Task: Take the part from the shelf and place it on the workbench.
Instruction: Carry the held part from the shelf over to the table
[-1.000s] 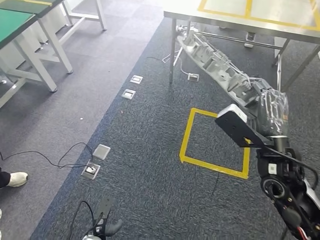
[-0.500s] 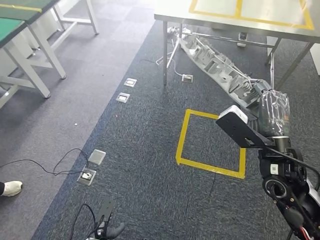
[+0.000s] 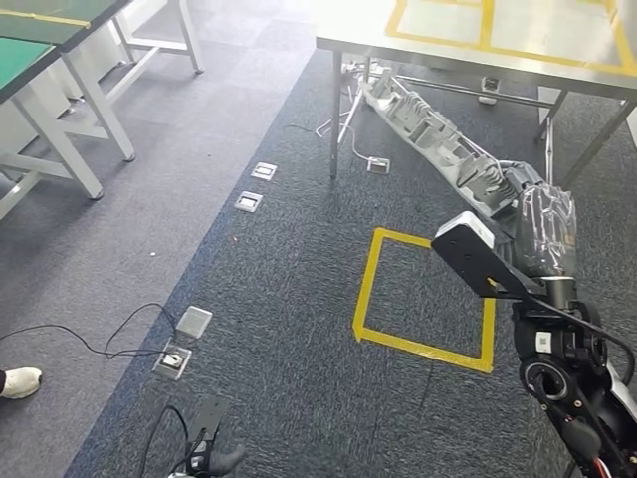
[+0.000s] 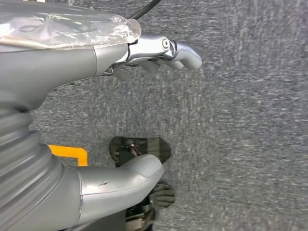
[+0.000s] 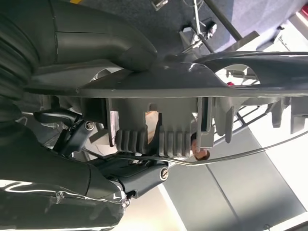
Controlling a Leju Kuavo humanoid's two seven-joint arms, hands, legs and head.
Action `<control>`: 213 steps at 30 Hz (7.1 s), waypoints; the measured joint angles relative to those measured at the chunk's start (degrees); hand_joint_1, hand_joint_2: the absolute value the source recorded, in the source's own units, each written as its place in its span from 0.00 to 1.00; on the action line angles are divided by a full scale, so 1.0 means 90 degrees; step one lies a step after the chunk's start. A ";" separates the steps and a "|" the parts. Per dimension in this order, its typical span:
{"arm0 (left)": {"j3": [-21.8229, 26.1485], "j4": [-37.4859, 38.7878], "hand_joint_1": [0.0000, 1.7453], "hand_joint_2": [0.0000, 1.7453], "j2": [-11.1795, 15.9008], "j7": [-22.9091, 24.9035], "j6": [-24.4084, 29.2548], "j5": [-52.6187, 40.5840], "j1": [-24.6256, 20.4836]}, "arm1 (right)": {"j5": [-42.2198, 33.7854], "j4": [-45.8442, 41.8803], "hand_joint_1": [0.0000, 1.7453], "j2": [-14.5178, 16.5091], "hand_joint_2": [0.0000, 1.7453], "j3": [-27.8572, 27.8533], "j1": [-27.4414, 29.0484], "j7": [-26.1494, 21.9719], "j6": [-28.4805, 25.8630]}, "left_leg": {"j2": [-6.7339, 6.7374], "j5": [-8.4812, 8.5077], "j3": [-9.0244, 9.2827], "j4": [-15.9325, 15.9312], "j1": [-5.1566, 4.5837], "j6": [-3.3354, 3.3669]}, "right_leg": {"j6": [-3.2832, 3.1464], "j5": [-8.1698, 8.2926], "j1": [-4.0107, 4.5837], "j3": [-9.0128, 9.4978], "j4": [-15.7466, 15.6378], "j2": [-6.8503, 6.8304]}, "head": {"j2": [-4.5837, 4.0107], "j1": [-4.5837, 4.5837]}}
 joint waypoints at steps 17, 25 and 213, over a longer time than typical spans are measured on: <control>-0.0002 0.0000 0.00 1.00 0.0019 0.0007 0.0010 -0.0021 -0.0009 | -0.0089 -0.0086 1.00 0.0007 1.00 -0.0110 -0.0084 -0.0047 -0.0217 | 0.0015 0.0345 -0.0448 0.0047 -0.0006 -0.0106 | -0.0061 -0.0405 0.0009 0.0461 -0.0236 0.0057 | 0.0000 -0.0045; -0.0002 0.0000 0.00 1.00 0.0019 0.0018 0.0006 -0.0033 -0.0023 | -0.0106 -0.0169 1.00 0.0002 1.00 -0.0119 -0.0117 -0.0014 -0.0314 | 0.0018 0.0162 -0.0189 -0.0044 0.0032 0.0083 | 0.0147 -0.1129 -0.0039 -0.0626 0.1763 0.0016 | 0.0000 -0.0013; -0.0004 0.0000 0.00 1.00 0.0078 0.0131 -0.0019 -0.0251 -0.0095 | 0.0283 -0.0437 1.00 0.0095 1.00 -0.0592 -0.0048 -0.0214 -0.1057 | -0.0008 0.0122 0.0106 -0.0230 -0.0014 0.0091 | 0.0118 -0.1149 -0.0051 -0.0573 0.1553 0.0021 | 0.0000 -0.0038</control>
